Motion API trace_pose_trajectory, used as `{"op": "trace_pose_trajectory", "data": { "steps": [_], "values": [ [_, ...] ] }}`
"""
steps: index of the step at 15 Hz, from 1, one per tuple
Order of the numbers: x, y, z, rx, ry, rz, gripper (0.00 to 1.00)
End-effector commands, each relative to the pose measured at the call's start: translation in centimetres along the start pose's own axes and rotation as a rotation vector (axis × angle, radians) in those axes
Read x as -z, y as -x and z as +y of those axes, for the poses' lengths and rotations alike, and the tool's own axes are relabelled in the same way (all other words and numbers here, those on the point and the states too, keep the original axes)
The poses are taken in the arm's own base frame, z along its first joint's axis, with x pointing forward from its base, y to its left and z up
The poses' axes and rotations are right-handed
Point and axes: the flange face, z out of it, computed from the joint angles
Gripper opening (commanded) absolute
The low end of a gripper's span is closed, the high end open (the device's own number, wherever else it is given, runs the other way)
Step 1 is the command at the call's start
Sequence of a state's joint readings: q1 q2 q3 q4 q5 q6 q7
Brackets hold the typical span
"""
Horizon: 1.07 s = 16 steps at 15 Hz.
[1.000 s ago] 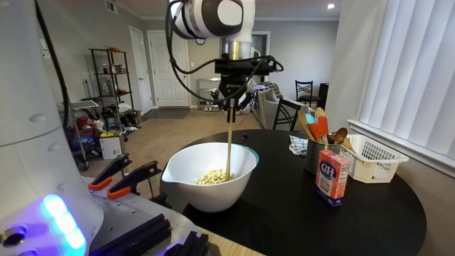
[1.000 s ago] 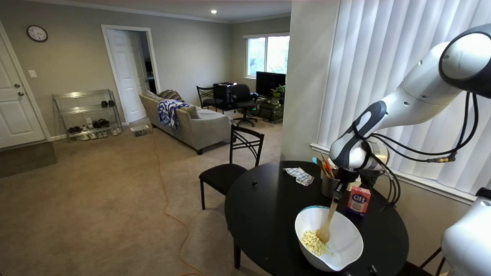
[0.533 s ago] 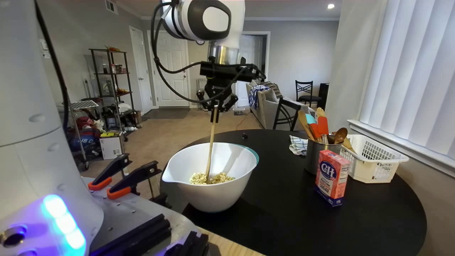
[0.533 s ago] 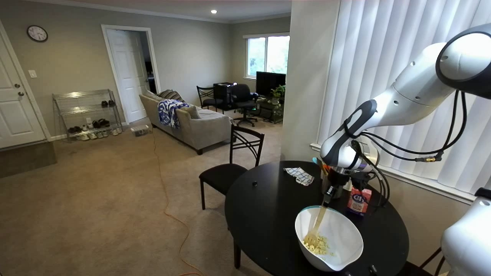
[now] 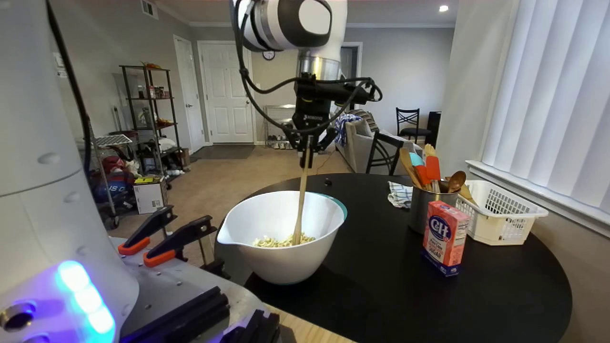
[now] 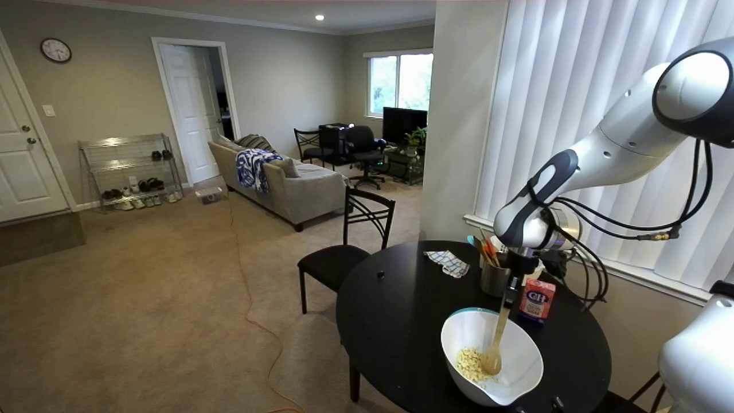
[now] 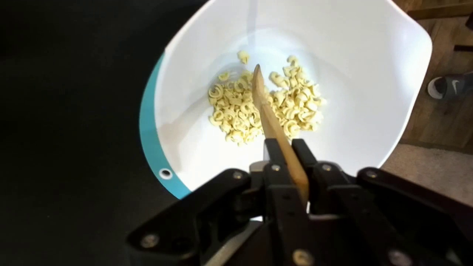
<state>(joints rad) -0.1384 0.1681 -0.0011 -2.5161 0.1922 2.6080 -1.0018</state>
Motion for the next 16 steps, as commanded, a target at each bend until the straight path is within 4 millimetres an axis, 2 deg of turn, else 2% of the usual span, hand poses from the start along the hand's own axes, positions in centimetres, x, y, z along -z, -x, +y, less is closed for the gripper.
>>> {"op": "trace_pose_trajectory", "data": {
  "steps": [1, 5, 9, 12, 16],
  "values": [
    [0.8, 2.3, 1.9, 0.034, 0.017, -0.035, 0.06],
    [1.1, 5.1, 4.1, -0.043, 0.036, -0.015, 0.06],
    [1.5, 5.8, 5.1, -0.108, 0.077, 0.025, 0.06],
    [1.6, 5.3, 5.1, -0.143, 0.087, 0.069, 0.06],
    [1.4, 2.7, 3.6, -0.140, 0.069, 0.110, 0.06]
  ]
}}
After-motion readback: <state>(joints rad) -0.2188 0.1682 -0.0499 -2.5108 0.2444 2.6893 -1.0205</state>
